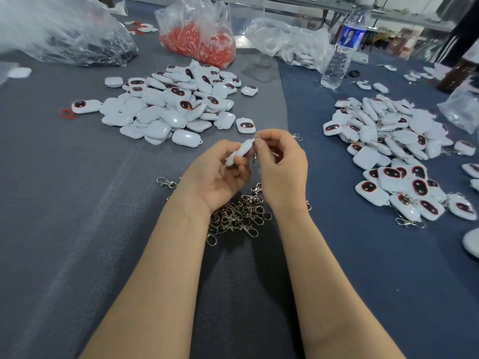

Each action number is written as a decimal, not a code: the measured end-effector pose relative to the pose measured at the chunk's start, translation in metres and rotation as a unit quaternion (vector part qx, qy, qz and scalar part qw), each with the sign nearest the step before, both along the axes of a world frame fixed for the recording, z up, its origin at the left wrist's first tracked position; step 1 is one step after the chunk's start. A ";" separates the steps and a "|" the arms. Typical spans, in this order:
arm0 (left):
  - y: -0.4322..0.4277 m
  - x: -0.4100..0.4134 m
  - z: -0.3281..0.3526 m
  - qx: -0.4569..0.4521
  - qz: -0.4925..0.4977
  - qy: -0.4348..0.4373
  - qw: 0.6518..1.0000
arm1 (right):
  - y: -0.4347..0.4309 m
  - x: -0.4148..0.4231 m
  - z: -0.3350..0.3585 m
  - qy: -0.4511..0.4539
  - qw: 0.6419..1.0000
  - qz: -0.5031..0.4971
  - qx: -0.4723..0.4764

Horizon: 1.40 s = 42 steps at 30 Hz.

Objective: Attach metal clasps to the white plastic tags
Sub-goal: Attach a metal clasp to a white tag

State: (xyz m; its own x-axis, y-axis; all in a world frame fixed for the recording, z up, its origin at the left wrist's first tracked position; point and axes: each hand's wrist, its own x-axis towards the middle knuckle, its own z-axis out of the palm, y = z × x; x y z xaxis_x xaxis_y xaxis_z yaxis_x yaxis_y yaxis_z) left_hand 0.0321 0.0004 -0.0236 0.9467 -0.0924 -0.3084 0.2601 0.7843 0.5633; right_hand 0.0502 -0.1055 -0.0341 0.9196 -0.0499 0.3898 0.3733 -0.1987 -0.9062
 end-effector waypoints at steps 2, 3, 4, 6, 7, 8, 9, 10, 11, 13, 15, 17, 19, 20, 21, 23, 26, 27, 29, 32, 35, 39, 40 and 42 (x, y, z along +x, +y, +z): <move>0.001 -0.001 0.000 -0.039 -0.018 0.013 0.999 | 0.001 -0.002 0.000 -0.007 1.000 -0.007 0.006; 0.002 -0.001 0.000 -0.053 -0.020 0.019 0.998 | 0.001 -0.002 0.000 -0.009 1.000 -0.007 -0.001; 0.002 0.000 -0.001 -0.056 -0.015 0.026 0.998 | 0.001 -0.003 0.000 -0.010 1.000 -0.007 -0.018; 0.000 0.002 -0.003 -0.009 0.028 0.029 0.999 | 0.001 -0.003 0.000 -0.019 0.997 -0.009 -0.076; -0.001 0.003 -0.004 0.049 0.065 0.023 0.996 | 0.001 -0.003 0.000 -0.023 0.994 -0.008 -0.107; -0.002 0.004 -0.005 0.131 0.105 0.010 0.986 | 0.001 -0.002 -0.001 -0.024 0.990 -0.005 -0.136; -0.003 0.004 -0.005 0.243 0.145 -0.012 0.959 | 0.000 -0.001 -0.001 -0.022 0.987 0.000 -0.161; -0.003 0.004 -0.006 0.376 0.181 -0.047 0.908 | -0.001 0.000 -0.002 -0.014 0.983 0.005 -0.186; -0.004 0.002 -0.006 0.499 0.205 -0.095 0.837 | -0.002 0.002 -0.004 -0.003 0.978 0.010 -0.210; -0.006 -0.003 -0.008 0.646 0.201 -0.181 0.714 | -0.006 0.005 -0.006 0.022 0.965 0.019 -0.259; -0.008 -0.003 -0.011 0.686 0.185 -0.212 0.671 | -0.008 0.006 -0.009 0.042 0.960 0.025 -0.274; -0.010 0.000 -0.012 0.635 0.197 -0.173 0.727 | -0.007 0.005 -0.010 0.057 0.970 0.032 -0.233; -0.008 0.004 -0.008 0.437 0.200 -0.083 0.873 | -0.005 0.003 -0.010 0.045 0.979 0.028 -0.196; -0.006 0.005 -0.007 0.319 0.182 -0.031 0.930 | -0.003 0.003 -0.009 0.030 0.984 0.018 -0.175; -0.004 0.005 -0.006 0.225 0.155 0.007 0.962 | -0.002 0.002 -0.007 0.017 0.989 0.006 -0.146; 0.001 0.004 -0.006 0.116 0.113 0.036 0.986 | -0.001 0.002 -0.004 0.009 0.996 -0.002 -0.089; 0.002 0.002 -0.003 0.052 0.081 0.028 0.995 | 0.000 0.000 -0.003 0.021 0.997 0.035 -0.062; 0.001 0.002 -0.002 0.046 0.075 0.026 0.996 | 0.001 -0.001 -0.003 0.016 0.997 0.038 -0.064; 0.001 0.001 -0.001 0.042 0.067 0.027 0.997 | 0.002 -0.002 -0.004 -0.007 0.996 0.025 -0.081; 0.002 0.001 0.000 0.039 0.045 0.022 0.998 | 0.003 -0.002 -0.004 -0.046 0.994 -0.001 -0.101; 0.001 0.000 0.000 0.040 0.038 0.023 0.998 | 0.003 -0.003 -0.003 -0.062 0.993 -0.021 -0.099; -0.001 0.000 0.000 0.101 0.073 0.007 0.992 | 0.004 -0.004 -0.002 -0.079 0.990 -0.035 -0.115; -0.002 0.000 0.000 0.136 0.094 -0.002 0.986 | 0.004 -0.004 -0.002 -0.087 0.987 -0.039 -0.126; -0.004 0.000 0.000 0.213 0.141 -0.025 0.966 | 0.004 -0.005 -0.002 -0.098 0.983 -0.042 -0.151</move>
